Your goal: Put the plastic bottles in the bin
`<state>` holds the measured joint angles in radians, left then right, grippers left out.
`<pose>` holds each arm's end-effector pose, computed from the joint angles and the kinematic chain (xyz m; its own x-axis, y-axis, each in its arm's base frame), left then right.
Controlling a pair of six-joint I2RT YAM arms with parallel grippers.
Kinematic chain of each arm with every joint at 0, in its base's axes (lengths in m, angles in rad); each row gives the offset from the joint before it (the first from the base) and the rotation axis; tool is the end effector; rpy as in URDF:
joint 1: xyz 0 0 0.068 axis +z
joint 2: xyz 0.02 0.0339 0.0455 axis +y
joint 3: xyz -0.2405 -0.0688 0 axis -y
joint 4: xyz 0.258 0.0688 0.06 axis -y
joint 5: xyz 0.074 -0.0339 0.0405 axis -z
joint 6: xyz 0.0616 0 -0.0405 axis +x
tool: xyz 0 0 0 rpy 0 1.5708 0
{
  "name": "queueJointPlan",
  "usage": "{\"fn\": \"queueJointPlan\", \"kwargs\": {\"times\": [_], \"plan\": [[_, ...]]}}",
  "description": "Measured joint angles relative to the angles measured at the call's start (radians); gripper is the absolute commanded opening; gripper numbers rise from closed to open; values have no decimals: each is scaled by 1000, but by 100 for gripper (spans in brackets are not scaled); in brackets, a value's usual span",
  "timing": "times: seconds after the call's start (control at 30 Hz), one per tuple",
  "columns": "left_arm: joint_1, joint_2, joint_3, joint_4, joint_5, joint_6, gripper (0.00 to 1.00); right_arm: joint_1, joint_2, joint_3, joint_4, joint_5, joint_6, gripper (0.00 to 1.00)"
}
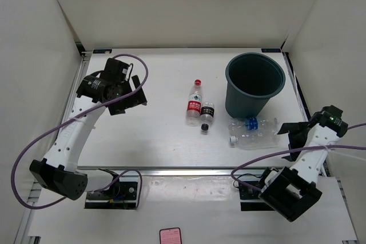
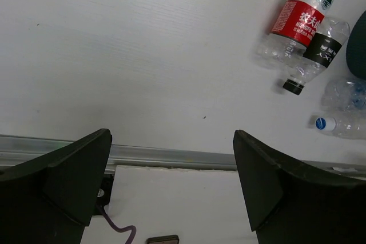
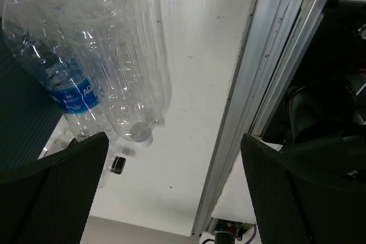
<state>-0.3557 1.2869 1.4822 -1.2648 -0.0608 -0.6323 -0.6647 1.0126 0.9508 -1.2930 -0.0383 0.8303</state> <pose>0.2443 -0.0868 0.3345 -0.8524 -0.3126 -0.4191 -0.2275 0.9435 -0.2410 0.1454 -0.1109 0.2290 -0.0685 0.9908 -0.1170 0.9790 0.0893 0.1834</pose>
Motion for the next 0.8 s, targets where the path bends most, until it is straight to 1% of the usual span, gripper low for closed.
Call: {"fn": "queueJointPlan", "kwargs": {"times": [0.1, 0.2, 0.43, 0.63, 0.8], "plan": [[0, 6, 19, -12, -29, 4, 100, -11, 32, -17, 30, -21, -2, 100], [0, 8, 38, -5, -51, 5, 100, -29, 54, -76, 79, -56, 4, 100], [0, 16, 16, 11, -82, 5, 100, -35, 75, -183, 223, -145, 54, 100], [0, 29, -3, 19, -97, 5, 100, -35, 162, -230, 358, -152, 56, 100], [0, 51, -3, 19, -132, 5, 100, -35, 179, -251, 459, -196, 51, 100]]}}
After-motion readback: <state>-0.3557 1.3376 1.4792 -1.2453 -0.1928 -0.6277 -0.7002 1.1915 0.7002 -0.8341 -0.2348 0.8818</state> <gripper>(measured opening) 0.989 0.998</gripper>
